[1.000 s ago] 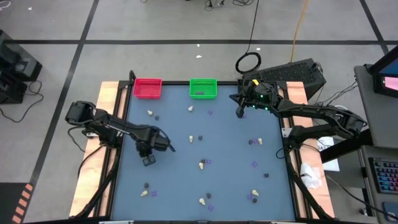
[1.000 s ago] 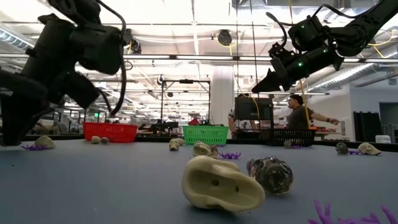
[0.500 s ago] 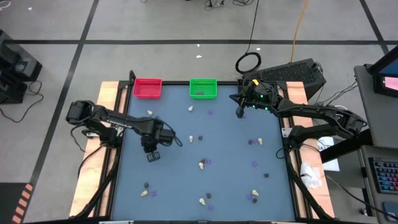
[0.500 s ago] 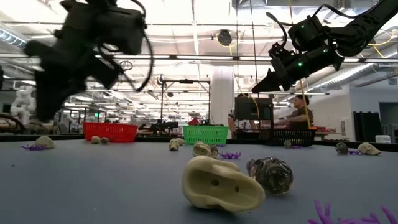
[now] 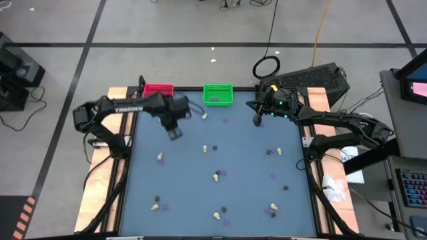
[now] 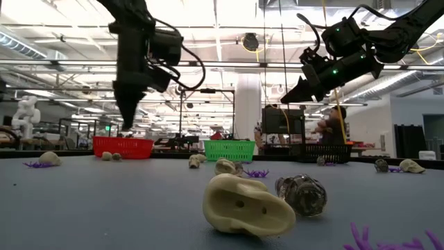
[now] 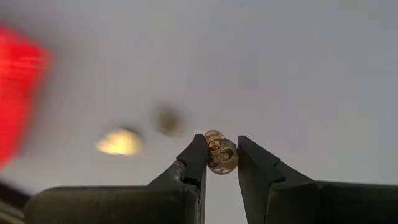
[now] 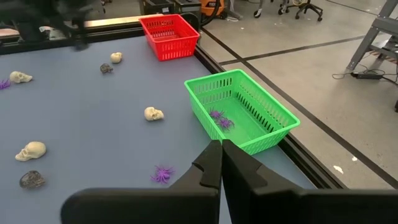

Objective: Sort Halloween decoration
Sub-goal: Put the black skull toy into the red bin

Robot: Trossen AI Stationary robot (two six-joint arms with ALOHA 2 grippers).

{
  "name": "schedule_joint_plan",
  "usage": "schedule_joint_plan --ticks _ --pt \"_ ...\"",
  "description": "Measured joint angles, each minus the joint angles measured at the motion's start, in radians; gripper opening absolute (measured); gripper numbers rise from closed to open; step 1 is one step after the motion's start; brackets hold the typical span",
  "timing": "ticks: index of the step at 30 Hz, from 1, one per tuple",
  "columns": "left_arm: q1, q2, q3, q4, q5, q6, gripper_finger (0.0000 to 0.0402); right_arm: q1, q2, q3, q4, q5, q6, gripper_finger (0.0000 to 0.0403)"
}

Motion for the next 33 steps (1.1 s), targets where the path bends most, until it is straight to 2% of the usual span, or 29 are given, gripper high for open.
schedule_joint_plan --ticks 6,11,14,24,33 --pt "0.248 0.000 0.043 0.083 -0.082 0.050 0.0059 0.000 0.000 0.000 0.000 0.000 0.000 0.0000" --pt "0.426 0.010 0.058 0.147 -0.090 0.093 0.0059 0.000 0.000 0.000 0.003 0.000 0.000 0.0000" --pt "0.493 0.041 0.058 0.161 -0.090 0.098 0.0059 0.000 0.000 0.000 0.004 0.000 -0.002 0.0000" --pt "0.598 0.183 0.057 0.231 -0.113 0.150 0.0059 0.000 0.000 0.000 0.026 0.000 -0.002 0.0000" --pt "0.620 0.205 0.057 0.249 -0.118 0.198 0.0059 0.000 0.000 0.000 0.026 0.000 -0.002 0.0000"
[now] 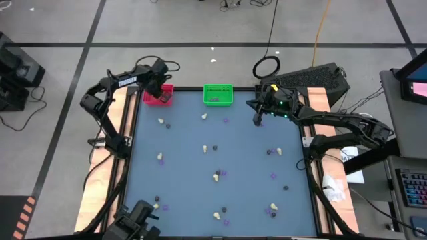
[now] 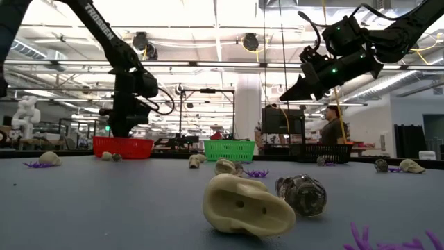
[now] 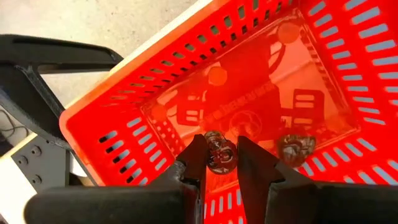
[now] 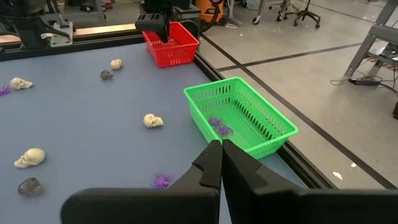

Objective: Sort Halloween decoration
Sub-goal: Put the black skull toy into the red bin

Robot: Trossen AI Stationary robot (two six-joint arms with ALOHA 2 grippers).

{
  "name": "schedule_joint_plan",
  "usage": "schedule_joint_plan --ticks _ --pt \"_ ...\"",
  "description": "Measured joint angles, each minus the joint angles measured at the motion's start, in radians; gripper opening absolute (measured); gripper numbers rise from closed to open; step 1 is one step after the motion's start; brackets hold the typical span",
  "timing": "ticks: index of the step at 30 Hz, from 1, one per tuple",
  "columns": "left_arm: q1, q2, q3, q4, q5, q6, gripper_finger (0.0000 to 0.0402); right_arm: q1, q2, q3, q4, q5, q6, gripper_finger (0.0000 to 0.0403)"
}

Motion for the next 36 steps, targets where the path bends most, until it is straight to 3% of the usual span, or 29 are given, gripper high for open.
schedule_joint_plan --ticks 4,11,14,22,28,36 --pt "0.000 0.000 0.000 0.000 -0.004 0.002 0.0077 0.000 0.000 0.000 0.000 0.000 0.000 0.0000" --pt "0.000 -0.001 0.000 -0.028 -0.006 0.001 0.0151 0.000 0.000 0.000 0.000 0.000 0.001 0.0000" --pt "-0.005 -0.023 0.000 -0.033 -0.027 0.001 0.0158 0.000 0.000 0.000 0.000 0.000 0.000 0.0000" --pt "-0.062 -0.161 0.000 0.022 -0.054 0.002 0.0079 0.000 0.000 0.000 0.015 0.000 -0.002 0.0000" --pt "-0.179 -0.276 -0.024 0.141 -0.056 -0.005 0.0011 0.000 0.000 0.000 0.015 0.000 -0.006 0.0000" --pt "-0.392 -0.394 -0.154 0.451 -0.058 -0.057 0.0006 0.000 0.000 0.000 0.014 0.000 0.000 0.0000"
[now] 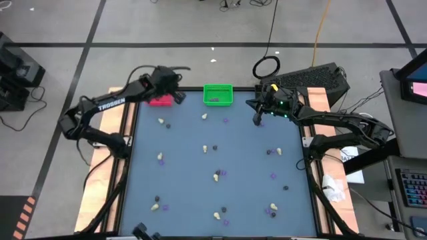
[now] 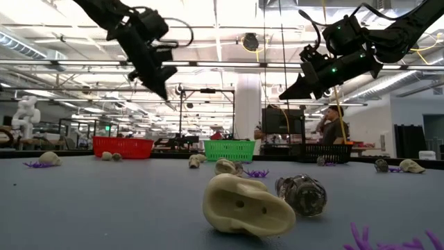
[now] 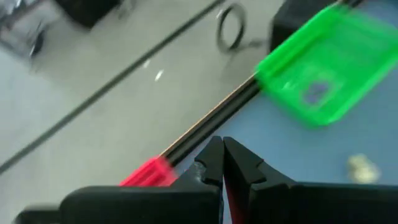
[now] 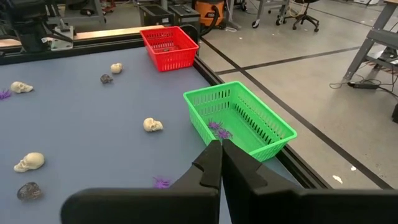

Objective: Sort Halloween decoration
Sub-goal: Put the black skull toy into the red bin

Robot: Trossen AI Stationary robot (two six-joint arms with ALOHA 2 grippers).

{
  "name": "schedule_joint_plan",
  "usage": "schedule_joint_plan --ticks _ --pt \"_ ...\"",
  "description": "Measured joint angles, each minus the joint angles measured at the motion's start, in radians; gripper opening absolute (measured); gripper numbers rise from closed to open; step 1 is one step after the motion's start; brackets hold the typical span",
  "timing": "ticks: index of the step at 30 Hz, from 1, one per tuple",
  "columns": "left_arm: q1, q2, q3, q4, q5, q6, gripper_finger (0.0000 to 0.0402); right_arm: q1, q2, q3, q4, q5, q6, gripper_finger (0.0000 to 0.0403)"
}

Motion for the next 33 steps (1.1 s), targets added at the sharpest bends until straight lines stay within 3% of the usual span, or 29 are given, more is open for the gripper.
schedule_joint_plan --ticks 7,14,20,23,28,33 --pt "-0.171 -0.009 -0.129 0.263 0.000 0.000 0.0006 0.002 0.000 0.000 -0.002 0.000 0.000 0.0000" --pt "-0.273 -0.009 -0.301 0.537 -0.005 0.003 0.0006 0.031 0.000 0.000 -0.004 0.000 0.001 0.0000" --pt "-0.322 -0.008 -0.403 0.688 -0.004 0.002 0.0006 0.064 0.000 0.000 0.045 -0.004 0.008 0.0000" --pt "-0.335 -0.008 -0.464 0.801 0.000 0.001 0.0006 0.080 0.001 0.006 0.043 -0.072 0.014 0.0000" --pt "-0.337 -0.008 -0.579 0.982 0.008 -0.002 0.0006 0.122 0.001 0.033 0.044 -0.087 0.035 0.0000" --pt "-0.337 -0.009 -0.664 1.118 0.071 -0.010 0.0006 0.173 0.000 0.062 0.027 -0.074 0.053 0.0000"
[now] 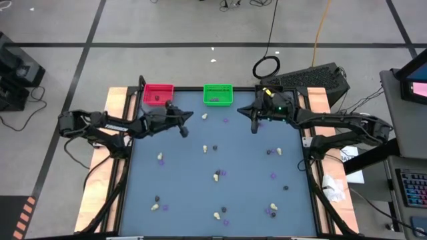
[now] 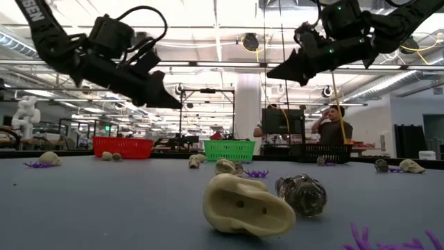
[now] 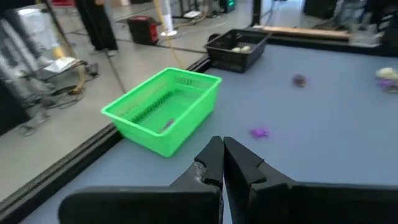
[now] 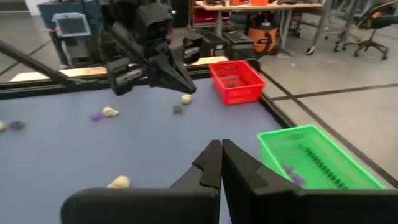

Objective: Sort Halloween decoration
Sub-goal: Put the black skull toy into the red bin

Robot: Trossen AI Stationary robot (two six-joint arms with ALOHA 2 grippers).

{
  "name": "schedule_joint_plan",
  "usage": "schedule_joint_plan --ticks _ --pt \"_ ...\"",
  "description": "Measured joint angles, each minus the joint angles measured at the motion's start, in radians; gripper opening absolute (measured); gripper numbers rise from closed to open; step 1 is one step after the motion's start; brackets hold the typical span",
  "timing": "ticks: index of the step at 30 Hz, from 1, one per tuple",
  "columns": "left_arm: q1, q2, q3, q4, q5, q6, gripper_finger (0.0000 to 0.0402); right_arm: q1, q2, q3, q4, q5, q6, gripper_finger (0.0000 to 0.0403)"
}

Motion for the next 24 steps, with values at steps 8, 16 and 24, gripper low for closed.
schedule_joint_plan --ticks 8,16,24 --pt "0.000 0.000 -0.072 0.105 0.065 -0.011 0.0006 0.076 0.000 0.011 -0.078 0.078 0.019 0.0000" --pt "0.000 0.000 -0.088 0.115 0.114 -0.009 0.0006 0.125 0.000 0.011 -0.117 0.131 0.050 0.0000" --pt "0.000 0.000 -0.088 0.103 0.119 0.016 0.0006 0.172 0.000 0.011 -0.148 0.129 0.115 0.0000"
